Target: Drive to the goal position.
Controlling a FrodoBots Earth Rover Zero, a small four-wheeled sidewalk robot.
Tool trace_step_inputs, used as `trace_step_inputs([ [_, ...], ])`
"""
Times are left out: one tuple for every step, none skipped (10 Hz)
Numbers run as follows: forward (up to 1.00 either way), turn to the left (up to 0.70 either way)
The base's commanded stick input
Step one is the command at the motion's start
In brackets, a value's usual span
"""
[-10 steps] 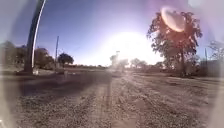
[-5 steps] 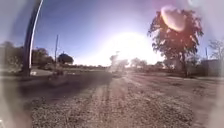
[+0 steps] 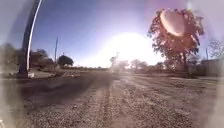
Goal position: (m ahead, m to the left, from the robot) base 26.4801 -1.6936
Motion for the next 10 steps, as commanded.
trace_step_inputs([
  [0.5,0.0],
  [0.5,0.0],
  [0.5,0.0],
  [0.5,0.0],
  [0.5,0.0],
  [0.5,0.0],
  [0.5,0.0],
  [0.5,0.0],
  [0.5,0.0],
  [0.5,0.0],
])
